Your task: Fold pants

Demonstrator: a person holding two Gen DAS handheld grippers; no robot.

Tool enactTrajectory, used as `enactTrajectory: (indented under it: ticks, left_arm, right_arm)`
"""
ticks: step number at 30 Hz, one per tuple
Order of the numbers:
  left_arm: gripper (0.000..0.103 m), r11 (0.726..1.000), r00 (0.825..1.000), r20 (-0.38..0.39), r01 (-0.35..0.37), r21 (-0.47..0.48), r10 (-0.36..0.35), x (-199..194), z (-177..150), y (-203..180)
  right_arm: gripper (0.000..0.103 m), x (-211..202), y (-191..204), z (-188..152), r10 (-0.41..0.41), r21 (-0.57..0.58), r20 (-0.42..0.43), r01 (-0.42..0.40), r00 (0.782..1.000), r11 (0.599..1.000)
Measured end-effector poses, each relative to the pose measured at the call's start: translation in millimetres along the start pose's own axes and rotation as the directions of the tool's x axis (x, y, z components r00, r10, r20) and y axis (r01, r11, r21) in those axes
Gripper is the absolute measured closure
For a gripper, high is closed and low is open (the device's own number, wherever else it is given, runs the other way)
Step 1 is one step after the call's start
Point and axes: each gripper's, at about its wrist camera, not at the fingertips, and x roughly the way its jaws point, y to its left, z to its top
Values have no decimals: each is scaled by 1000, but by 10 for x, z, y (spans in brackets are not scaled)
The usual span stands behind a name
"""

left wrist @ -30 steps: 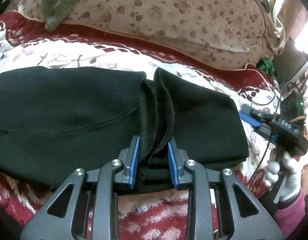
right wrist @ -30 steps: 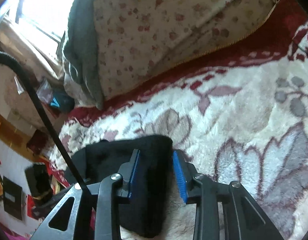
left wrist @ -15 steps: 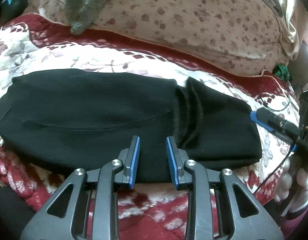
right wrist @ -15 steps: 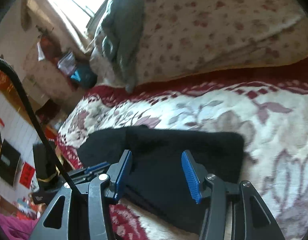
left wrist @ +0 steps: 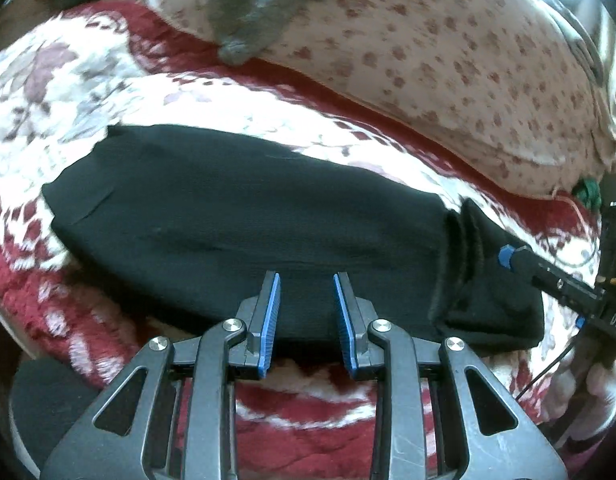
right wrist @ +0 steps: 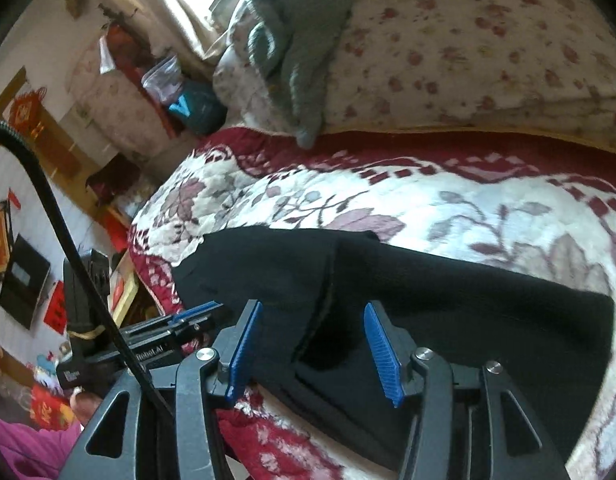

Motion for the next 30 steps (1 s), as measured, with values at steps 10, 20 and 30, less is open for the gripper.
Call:
enactTrajectory:
  ticks: [10, 20, 30]
  left_arm:
    - [62, 949, 997, 66, 57, -310, -38, -219, -18, 831]
    - [32, 864, 986, 141, 149, -481, -91, -419, -140, 1253]
    - [30, 850, 991, 104, 126, -512, -84, -122, -25, 1394]
  right_arm:
    - [51, 815, 592, 459, 49, -231, -137, -80, 989, 970]
    - [40, 1941, 1338, 815, 39, -427, -305, -173, 952, 887]
    - [39, 2782, 1647, 913, -61, -543, -459, -225, 887, 809]
